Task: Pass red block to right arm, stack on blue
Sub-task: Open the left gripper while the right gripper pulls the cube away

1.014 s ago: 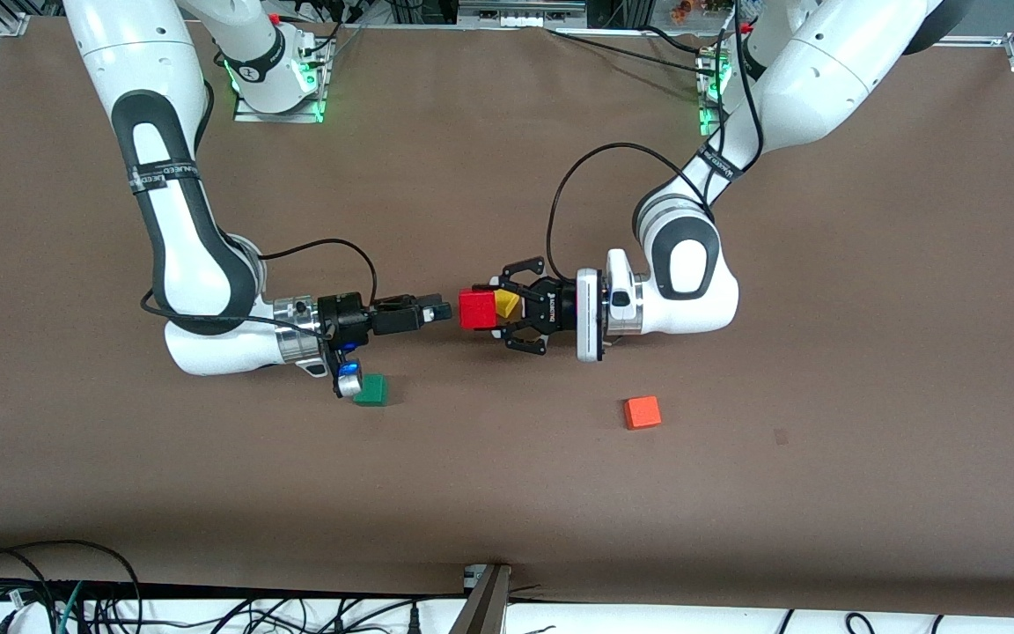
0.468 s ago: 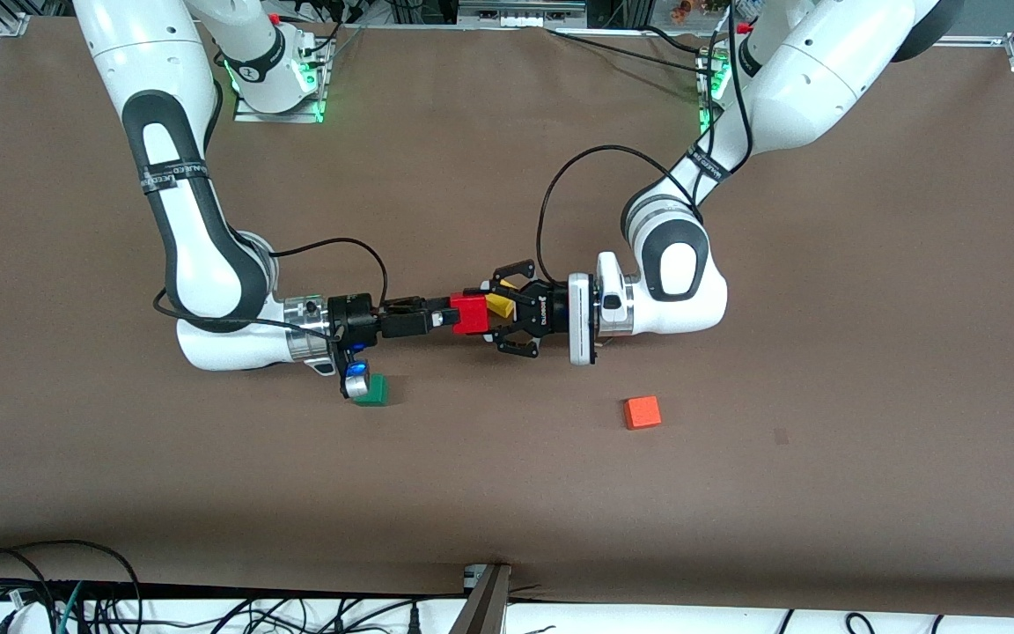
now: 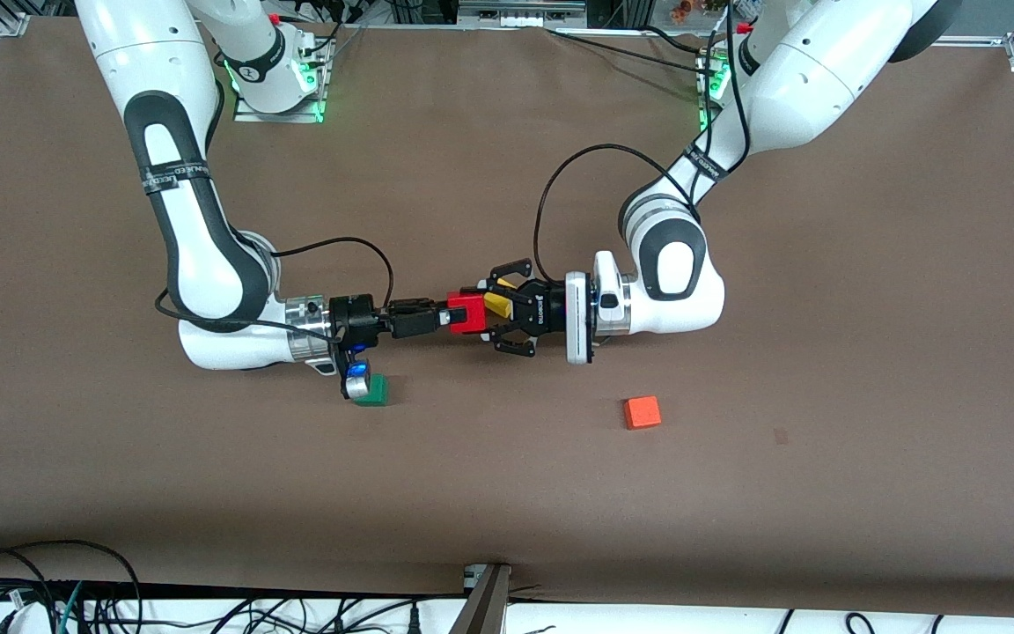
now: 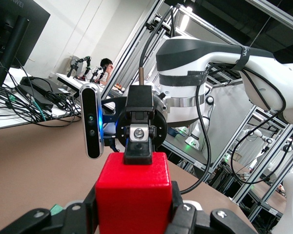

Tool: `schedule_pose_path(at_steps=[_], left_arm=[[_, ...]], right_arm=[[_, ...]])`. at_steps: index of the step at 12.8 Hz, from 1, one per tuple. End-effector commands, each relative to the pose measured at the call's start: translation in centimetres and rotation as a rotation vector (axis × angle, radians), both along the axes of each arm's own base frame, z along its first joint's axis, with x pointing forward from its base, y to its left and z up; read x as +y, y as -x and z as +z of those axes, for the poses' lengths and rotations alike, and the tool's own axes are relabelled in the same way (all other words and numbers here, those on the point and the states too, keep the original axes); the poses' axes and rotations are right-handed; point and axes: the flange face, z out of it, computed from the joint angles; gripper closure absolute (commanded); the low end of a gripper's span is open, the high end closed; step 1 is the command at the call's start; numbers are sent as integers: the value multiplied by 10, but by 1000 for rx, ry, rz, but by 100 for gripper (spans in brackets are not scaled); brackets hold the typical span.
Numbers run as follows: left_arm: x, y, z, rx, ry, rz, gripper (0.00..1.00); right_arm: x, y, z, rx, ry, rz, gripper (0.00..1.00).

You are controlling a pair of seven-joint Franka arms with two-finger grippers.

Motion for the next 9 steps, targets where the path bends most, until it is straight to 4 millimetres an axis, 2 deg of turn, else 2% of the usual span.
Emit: schedule_pose_path(at_steps=[1,4,6,8,9], left_arm=[[2,-6,1,-11,-30,75,1],[-2,-4,6,-6,-41,93,0],[4,-2,7,38,-33,80,0],[7,-3,17,89,-22,72,0],[13,-7,23,100,-24,62,0]], right_arm=[[0,1,2,3,-19,-13,100],[-2,0,3,-2,-17,-17,100],[-7,-4,7,-17,-4,-19,100],[-27,-8,9,-60,84,20,100],[-38,-15,18,-104,142,43,100]])
